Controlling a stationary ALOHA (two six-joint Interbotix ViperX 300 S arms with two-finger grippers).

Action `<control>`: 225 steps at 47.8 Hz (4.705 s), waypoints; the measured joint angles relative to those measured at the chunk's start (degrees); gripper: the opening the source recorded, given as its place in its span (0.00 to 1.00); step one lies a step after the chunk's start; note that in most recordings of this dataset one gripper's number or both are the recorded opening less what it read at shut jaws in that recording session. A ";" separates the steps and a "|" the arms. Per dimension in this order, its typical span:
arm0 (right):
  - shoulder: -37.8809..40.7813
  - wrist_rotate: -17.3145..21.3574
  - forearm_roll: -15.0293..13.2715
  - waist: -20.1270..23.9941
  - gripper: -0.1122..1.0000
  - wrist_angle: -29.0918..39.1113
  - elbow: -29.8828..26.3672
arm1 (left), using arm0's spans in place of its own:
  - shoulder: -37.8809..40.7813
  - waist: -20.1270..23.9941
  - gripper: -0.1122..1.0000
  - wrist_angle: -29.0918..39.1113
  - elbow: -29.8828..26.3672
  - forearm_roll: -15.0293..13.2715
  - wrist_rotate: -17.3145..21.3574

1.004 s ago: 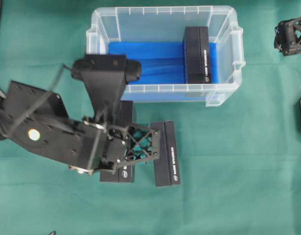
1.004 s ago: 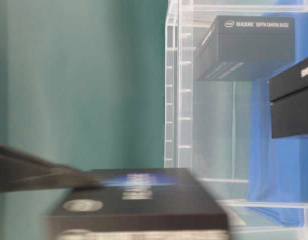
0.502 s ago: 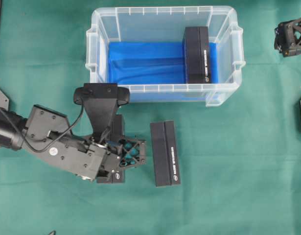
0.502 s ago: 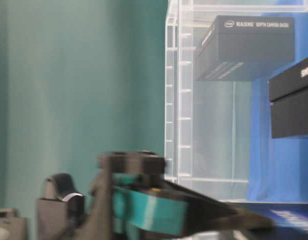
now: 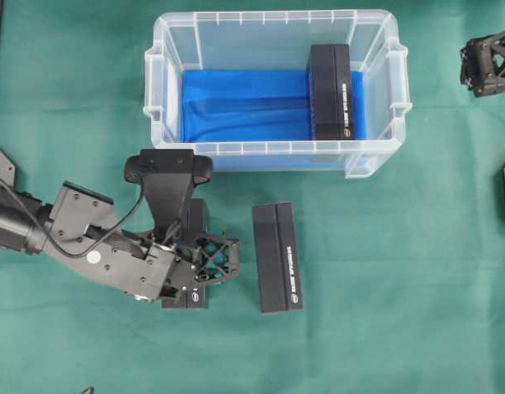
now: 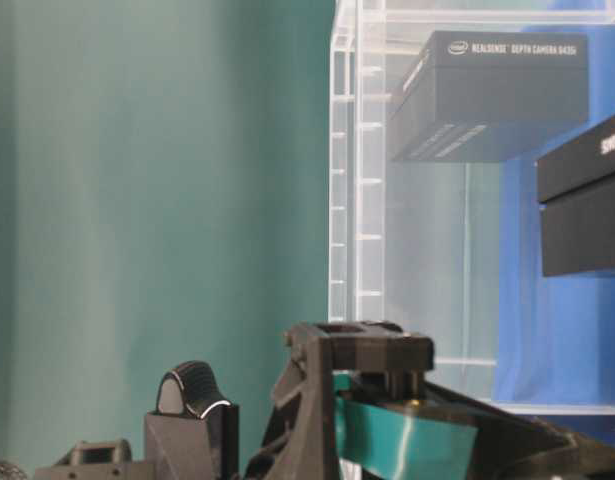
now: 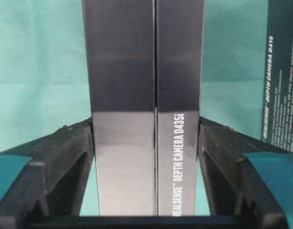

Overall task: Take out the box from the case.
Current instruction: 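Lower the box onto the cloth left of the first box and release, then withdraw the left gripper to the left side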

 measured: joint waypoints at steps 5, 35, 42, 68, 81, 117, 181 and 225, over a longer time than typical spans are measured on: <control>0.00 0.00 0.00 0.00 0.91 -0.09 0.09 | -0.09 0.00 0.64 -0.53 0.44 0.00 0.18; 0.09 0.00 0.00 0.00 0.91 0.00 0.09 | -0.09 0.62 0.99 -1.67 0.35 -0.79 0.53; 0.00 0.00 0.00 -0.09 0.91 0.00 0.09 | -0.09 0.62 0.99 -1.76 0.35 -0.79 0.79; -0.09 0.00 0.00 0.00 0.91 0.00 0.18 | -1.85 0.62 0.99 -1.41 -1.76 -1.14 0.88; -0.18 0.00 0.09 0.00 0.91 0.00 0.09 | -4.39 0.97 0.98 0.18 -7.65 -1.23 0.88; -0.44 0.00 0.00 0.00 0.91 0.09 0.18 | -9.40 1.32 0.98 16.79 -17.40 -1.32 3.34; -1.14 0.97 0.09 -0.09 0.91 2.46 0.35 | -35.68 16.17 0.98 16.79 7.82 -1.67 19.34; -1.14 2.20 0.18 0.00 0.91 2.64 0.35 | -36.39 34.37 0.98 13.62 10.02 -6.77 39.55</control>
